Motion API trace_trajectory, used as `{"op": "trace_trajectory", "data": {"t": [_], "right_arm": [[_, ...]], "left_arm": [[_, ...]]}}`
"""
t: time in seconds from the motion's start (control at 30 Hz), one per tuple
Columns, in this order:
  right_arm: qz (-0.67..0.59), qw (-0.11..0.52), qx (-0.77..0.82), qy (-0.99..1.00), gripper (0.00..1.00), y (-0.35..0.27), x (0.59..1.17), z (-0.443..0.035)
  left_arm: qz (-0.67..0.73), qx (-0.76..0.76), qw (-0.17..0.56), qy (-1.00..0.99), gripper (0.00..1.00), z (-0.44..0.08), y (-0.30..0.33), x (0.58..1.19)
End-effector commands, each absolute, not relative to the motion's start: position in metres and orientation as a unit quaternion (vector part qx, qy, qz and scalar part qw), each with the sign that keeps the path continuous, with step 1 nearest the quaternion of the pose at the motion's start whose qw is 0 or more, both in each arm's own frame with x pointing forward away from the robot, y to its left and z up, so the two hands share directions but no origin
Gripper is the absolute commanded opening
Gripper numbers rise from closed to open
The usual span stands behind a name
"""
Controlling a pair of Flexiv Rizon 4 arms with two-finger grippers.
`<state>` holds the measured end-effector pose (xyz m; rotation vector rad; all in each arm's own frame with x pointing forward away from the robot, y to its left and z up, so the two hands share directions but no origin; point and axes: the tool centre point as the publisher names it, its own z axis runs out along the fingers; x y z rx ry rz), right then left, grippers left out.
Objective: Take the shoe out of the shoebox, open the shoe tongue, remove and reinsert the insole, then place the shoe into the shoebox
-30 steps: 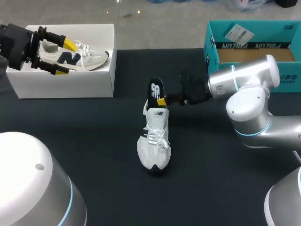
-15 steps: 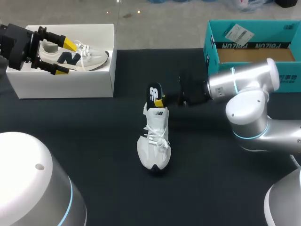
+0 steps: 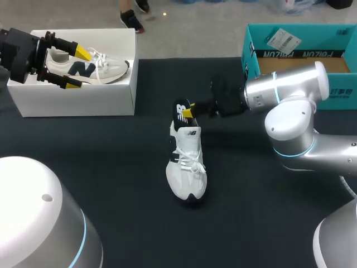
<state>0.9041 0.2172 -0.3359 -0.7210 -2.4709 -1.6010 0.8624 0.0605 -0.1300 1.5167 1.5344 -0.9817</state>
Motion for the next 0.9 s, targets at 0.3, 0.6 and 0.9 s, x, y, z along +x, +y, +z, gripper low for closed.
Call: {"op": "trace_trajectory", "data": {"t": [0.3,0.6,0.9], "right_arm": [[-0.514,0.073,-0.259,-0.814,0.00,0.213,0.876,-0.349],[-0.516,0.088,-0.266,-0.810,0.00,0.212,0.859,-0.350],[-0.526,0.075,-0.250,-0.810,0.78,0.219,0.872,-0.336]], "left_arm": [[-0.382,0.594,0.375,0.601,1.00,-0.129,0.060,0.862],[-0.382,0.594,0.375,0.601,1.00,-0.129,0.060,0.862],[-0.382,0.594,0.375,0.601,1.00,-0.129,0.060,0.862]]}}
